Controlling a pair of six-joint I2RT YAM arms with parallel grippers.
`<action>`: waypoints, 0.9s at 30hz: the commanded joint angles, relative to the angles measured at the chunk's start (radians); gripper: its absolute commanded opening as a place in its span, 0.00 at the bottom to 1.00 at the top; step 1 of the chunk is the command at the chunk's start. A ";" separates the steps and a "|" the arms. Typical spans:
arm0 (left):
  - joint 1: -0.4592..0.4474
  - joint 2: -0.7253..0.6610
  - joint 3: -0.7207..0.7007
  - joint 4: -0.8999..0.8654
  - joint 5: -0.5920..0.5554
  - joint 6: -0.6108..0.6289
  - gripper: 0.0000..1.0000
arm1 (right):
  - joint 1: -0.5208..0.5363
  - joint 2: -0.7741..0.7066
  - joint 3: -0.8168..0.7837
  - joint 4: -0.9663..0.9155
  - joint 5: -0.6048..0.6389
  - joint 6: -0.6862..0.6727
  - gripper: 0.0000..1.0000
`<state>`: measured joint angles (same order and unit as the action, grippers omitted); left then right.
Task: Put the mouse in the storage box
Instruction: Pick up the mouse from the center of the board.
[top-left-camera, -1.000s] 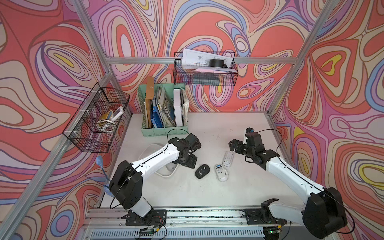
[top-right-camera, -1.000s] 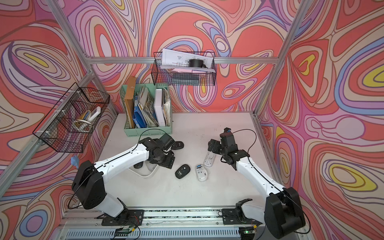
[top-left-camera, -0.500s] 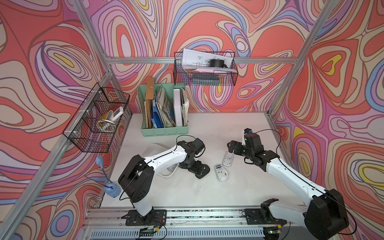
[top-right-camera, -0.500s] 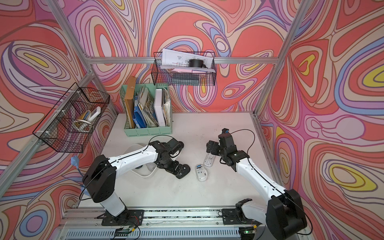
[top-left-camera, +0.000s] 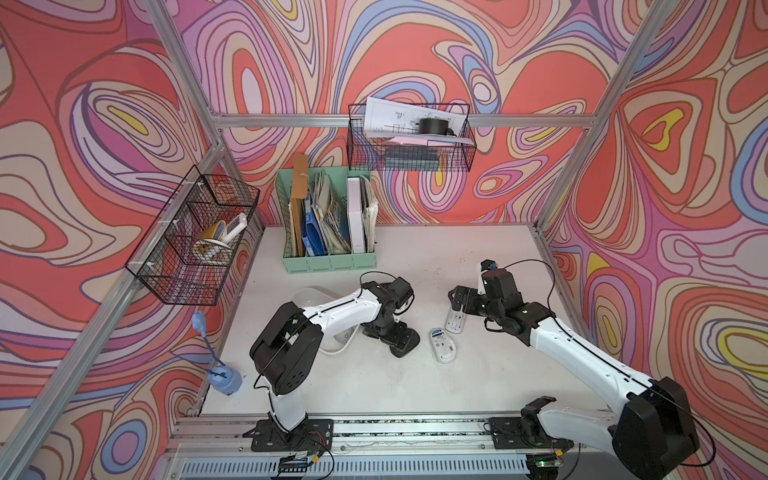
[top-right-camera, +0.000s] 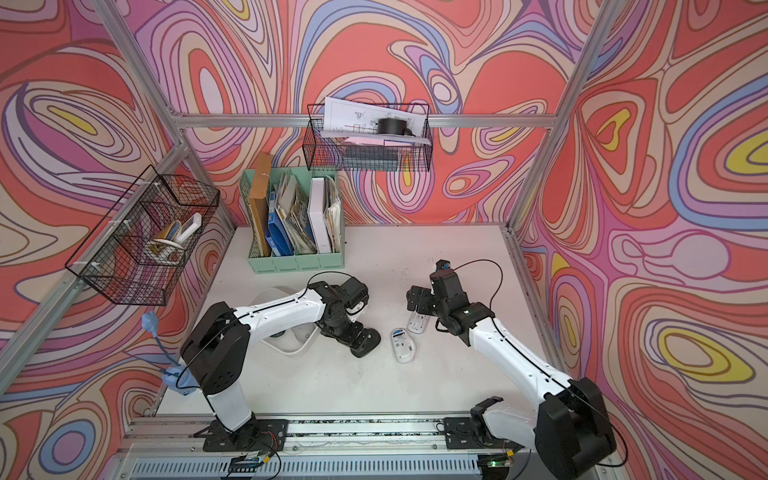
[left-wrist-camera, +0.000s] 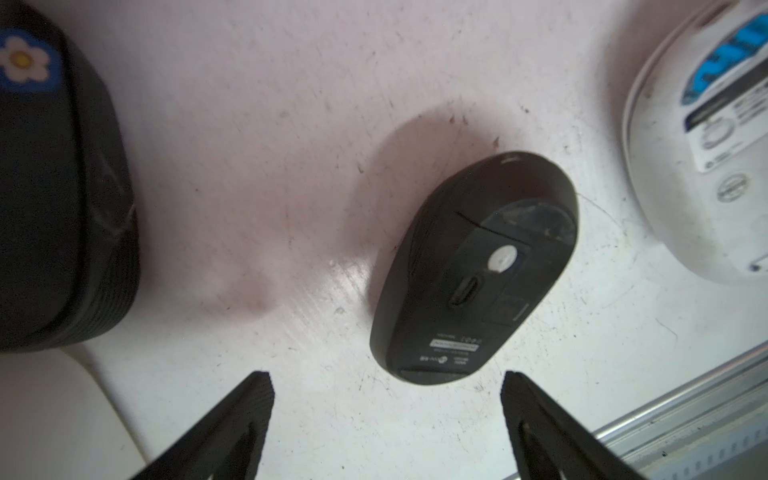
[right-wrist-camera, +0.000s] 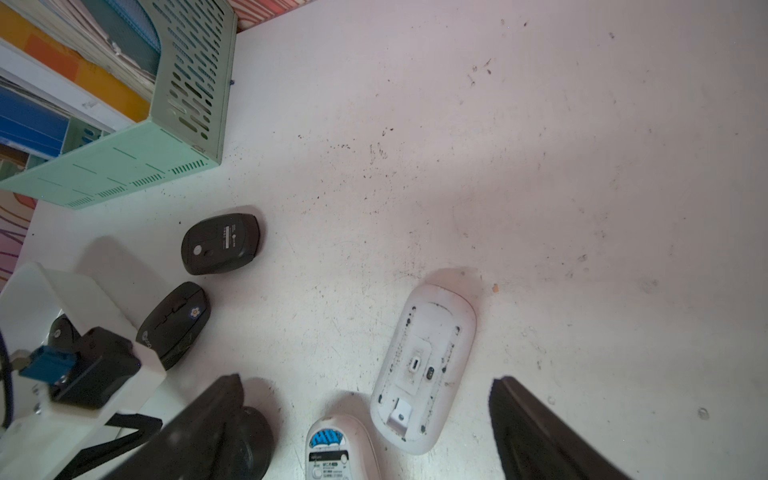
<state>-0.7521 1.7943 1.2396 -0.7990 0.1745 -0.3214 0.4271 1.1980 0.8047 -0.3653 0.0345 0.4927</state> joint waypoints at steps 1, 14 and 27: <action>-0.001 -0.010 -0.006 0.025 0.024 0.007 0.91 | 0.032 0.003 -0.023 -0.015 -0.008 0.015 0.95; -0.001 0.118 0.093 0.011 0.106 0.044 0.82 | 0.047 0.014 -0.020 -0.014 0.007 0.018 0.95; -0.015 0.190 0.109 -0.043 0.138 0.062 0.64 | 0.049 0.015 -0.021 -0.011 0.023 0.010 0.95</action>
<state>-0.7563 1.9526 1.3468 -0.7887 0.3164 -0.2779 0.4683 1.2072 0.7792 -0.3744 0.0387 0.5102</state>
